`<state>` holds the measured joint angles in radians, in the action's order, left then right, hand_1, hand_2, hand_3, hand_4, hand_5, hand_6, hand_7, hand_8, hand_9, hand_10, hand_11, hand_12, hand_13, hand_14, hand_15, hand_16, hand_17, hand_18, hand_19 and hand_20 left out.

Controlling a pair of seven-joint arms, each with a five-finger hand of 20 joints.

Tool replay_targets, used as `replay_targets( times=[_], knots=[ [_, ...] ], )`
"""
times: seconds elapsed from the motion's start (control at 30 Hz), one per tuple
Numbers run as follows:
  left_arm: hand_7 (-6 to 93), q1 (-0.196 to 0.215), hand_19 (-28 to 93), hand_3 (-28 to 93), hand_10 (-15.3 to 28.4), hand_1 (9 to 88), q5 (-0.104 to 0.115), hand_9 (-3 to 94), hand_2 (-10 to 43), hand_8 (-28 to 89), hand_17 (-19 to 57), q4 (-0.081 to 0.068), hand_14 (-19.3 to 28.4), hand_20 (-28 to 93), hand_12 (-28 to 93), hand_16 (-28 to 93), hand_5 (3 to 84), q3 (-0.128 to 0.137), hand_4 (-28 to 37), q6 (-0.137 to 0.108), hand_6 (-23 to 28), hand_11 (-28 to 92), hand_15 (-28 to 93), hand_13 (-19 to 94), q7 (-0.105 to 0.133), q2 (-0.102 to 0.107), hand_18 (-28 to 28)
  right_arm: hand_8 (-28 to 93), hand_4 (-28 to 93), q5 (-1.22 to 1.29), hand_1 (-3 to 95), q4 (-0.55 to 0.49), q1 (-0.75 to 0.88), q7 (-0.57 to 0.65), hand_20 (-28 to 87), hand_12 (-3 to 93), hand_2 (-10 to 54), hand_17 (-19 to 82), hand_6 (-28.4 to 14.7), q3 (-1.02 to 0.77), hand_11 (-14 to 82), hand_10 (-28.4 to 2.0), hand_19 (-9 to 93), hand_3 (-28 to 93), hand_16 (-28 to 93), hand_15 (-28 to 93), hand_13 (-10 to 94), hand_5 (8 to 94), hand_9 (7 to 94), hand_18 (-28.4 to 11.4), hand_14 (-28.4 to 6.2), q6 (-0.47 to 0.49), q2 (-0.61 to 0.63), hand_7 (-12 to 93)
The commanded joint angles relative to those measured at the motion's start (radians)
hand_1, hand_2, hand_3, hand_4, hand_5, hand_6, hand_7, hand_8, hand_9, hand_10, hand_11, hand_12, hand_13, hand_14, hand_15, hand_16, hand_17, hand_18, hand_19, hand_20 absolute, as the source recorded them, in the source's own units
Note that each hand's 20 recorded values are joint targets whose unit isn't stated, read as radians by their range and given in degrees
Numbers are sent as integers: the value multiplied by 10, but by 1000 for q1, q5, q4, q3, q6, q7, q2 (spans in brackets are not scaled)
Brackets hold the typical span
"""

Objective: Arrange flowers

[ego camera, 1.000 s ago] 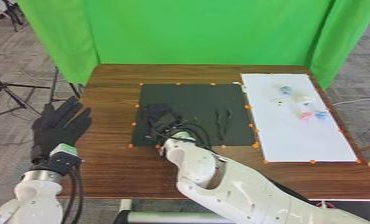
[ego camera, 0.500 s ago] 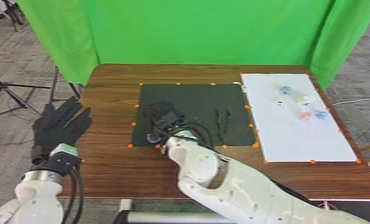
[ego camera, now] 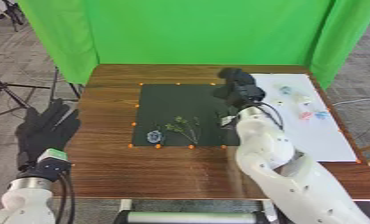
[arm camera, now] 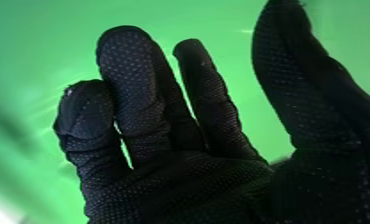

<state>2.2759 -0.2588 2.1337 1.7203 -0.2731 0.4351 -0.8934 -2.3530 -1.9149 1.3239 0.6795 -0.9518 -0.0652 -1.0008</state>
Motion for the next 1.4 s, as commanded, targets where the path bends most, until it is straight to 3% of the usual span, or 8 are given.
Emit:
replay_targets(
  times=[0.03,0.33,0.7,0.83,1.07,1.2,1.3,1.4],
  knots=[
    [148,40,342,681,133,278,13,272,114,-97,-61,17,147,98,101,-85,362,31,-283,8,80,282,418,213,30,4,135,-108,-280,-6,421,114,136,55,306,155,-95,393,-75,-246,141,-175,914,782,273,714,607,482,492,-222,-138,13,220,156],
    [149,34,342,684,133,276,17,275,114,-96,-61,18,147,99,103,-84,367,21,-283,1,80,281,417,214,42,8,135,-117,-282,51,454,200,96,85,319,143,-95,392,-67,-256,127,-145,914,775,266,732,622,487,482,-218,-126,142,225,157],
    [148,56,342,687,134,275,23,280,115,-96,-60,26,147,99,102,-84,373,23,-283,-2,81,282,419,216,55,1,135,-121,-281,74,546,154,145,81,348,136,-95,380,-46,-303,125,-133,894,746,349,684,619,540,510,-221,-103,350,234,159],
    [148,57,342,685,135,277,23,285,116,-96,-60,25,148,99,102,-84,376,23,-283,-1,81,282,419,218,55,2,134,-121,-280,87,639,191,134,95,363,131,-95,362,-35,-292,107,-117,868,709,393,623,626,544,495,-214,-73,351,228,160],
    [148,57,342,685,135,277,23,287,118,-96,-60,23,149,98,102,-85,379,22,-283,-4,82,281,420,219,51,-5,134,-124,-282,95,655,238,152,87,370,131,-95,361,-26,-280,108,-111,865,713,390,614,629,528,494,-210,-64,267,226,171],
    [149,57,342,684,135,278,20,288,119,-96,-60,23,148,99,103,-85,380,22,-283,-4,81,281,420,219,49,-6,135,-125,-282,112,637,249,166,87,377,158,-95,366,-4,-279,153,-116,856,678,402,558,641,602,616,-202,-51,218,223,216],
    [149,60,343,683,135,279,22,288,121,-96,-61,24,148,99,103,-85,379,23,-283,-5,81,280,421,219,51,-6,135,-32,-283,88,642,253,169,79,388,313,-95,372,-4,-266,98,-94,847,663,431,535,666,650,731,-198,-51,168,223,268],
    [148,55,343,683,135,279,27,287,121,-96,-61,25,148,99,103,-86,380,19,-283,-11,81,279,420,219,56,-5,135,1,-282,75,661,226,182,57,399,462,-91,377,2,-288,150,-84,844,671,466,572,677,691,798,-193,-64,171,221,325]
  ],
)
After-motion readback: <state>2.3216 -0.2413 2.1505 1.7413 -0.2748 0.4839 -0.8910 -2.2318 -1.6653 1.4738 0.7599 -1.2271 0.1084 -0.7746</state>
